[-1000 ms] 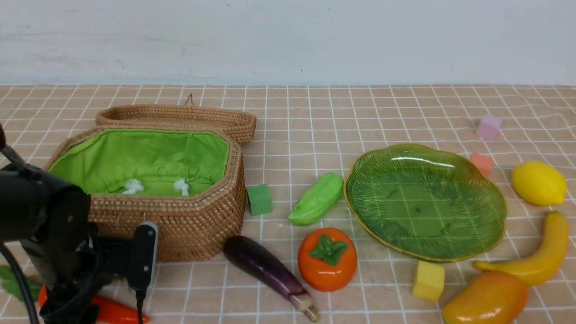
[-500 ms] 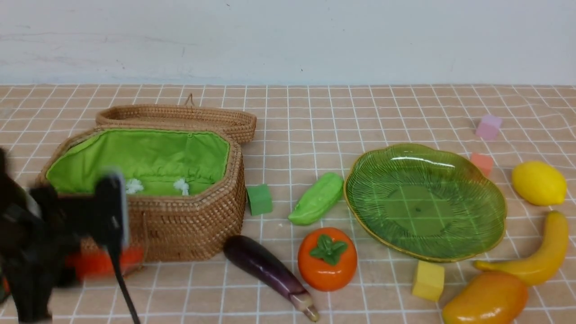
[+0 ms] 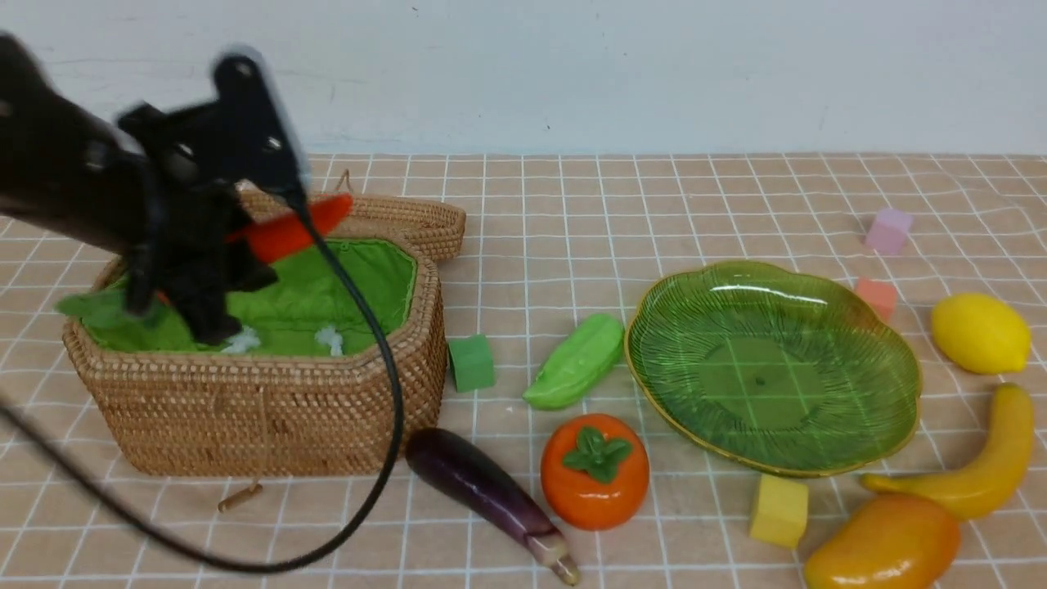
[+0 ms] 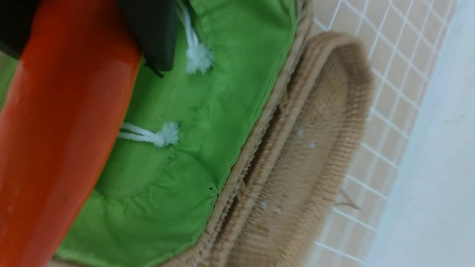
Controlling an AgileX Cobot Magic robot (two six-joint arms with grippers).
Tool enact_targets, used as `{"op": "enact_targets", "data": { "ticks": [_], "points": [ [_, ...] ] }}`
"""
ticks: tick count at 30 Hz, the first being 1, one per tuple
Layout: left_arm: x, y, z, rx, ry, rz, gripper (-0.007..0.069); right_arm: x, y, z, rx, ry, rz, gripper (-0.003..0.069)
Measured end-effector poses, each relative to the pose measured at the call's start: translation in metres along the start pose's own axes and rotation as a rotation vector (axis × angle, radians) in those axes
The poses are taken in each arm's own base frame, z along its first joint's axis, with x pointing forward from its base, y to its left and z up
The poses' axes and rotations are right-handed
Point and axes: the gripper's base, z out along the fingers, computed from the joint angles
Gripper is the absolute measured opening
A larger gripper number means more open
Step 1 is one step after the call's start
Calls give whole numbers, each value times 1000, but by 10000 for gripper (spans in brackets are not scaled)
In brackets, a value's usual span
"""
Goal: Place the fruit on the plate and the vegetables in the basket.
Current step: Use the left arm to grab a carrot and put it into the left basket, then use the left arm to grab an eggplant and put it into the left basket
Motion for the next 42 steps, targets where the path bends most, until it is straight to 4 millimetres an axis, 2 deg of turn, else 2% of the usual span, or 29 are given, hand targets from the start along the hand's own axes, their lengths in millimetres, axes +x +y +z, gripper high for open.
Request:
{"op": "enact_targets", "data": {
  "ticks": [1, 3, 5, 7, 9, 11, 12, 13, 14, 15, 18, 19, 21, 22, 23, 25, 27, 28, 29, 32, 39, 42],
  "points": [
    [0, 0, 1, -2, 1, 2, 358, 0, 0, 0, -2, -1, 2, 108],
    [1, 2, 12, -14, 3, 4, 509, 0, 1, 0, -12, 3, 7, 109],
    [1, 1, 12, -11, 5, -5, 580, 1, 1, 0, -13, 6, 7, 109],
    [1, -1, 3, 15, 14, -40, 648, 1, 2, 0, -19, 13, 9, 111],
    [0, -4, -11, 48, 7, -102, 657, 2, 2, 0, -22, 19, 9, 113],
    [-8, -10, -28, 89, -33, -174, 626, 2, 2, 0, -23, 23, 8, 115],
    [-17, -17, -39, 115, -71, -184, 584, 2, 2, 0, -24, 24, 9, 117],
    [-21, -20, -41, 127, -83, -181, 575, 2, 2, 0, -24, 24, 9, 117],
    [-37, -33, -52, 168, -135, -136, 494, 2, 2, 0, -24, 24, 10, 120],
    [-47, -42, -57, 200, -162, -90, 449, 2, 2, 0, -25, 24, 9, 120],
    [-81, -81, -59, 329, -217, 67, 307, 2, 3, 0, -32, 23, 14, 123],
    [-92, -97, -54, 375, -219, 126, 276, 2, 4, 0, -39, 21, 19, 123],
    [-101, -113, -45, 409, -204, 191, 255, 2, 4, 0, -46, 24, 23, 123],
    [-108, -129, -30, 430, -162, 280, 260, 3, 5, 0, -56, 35, 26, 125],
    [-109, -133, -26, 433, -149, 303, 265, 3, 5, 0, -56, 35, 26, 125],
    [-112, -149, 2, 426, -73, 418, 325, 7, 7, -1, -79, 75, 28, 128],
    [-111, -154, 18, 417, -38, 463, 388, 9, 9, -1, -94, 103, 28, 130],
    [-111, -154, 20, 414, -37, 467, 394, 9, 9, -1, -97, 104, 29, 130],
    [-110, -158, 34, 404, -14, 501, 442, 11, 10, -1, -110, 121, 32, 130],
    [-110, -163, 54, 382, -2, 544, 480, 12, 12, -2, -127, 133, 38, 132],
    [-103, -181, 96, 396, 41, 617, 469, 12, 13, -2, -136, 133, 42, 132],
    [-100, -185, 103, 405, 57, 636, 443, 12, 13, -2, -136, 133, 42, 133]
  ]
}}
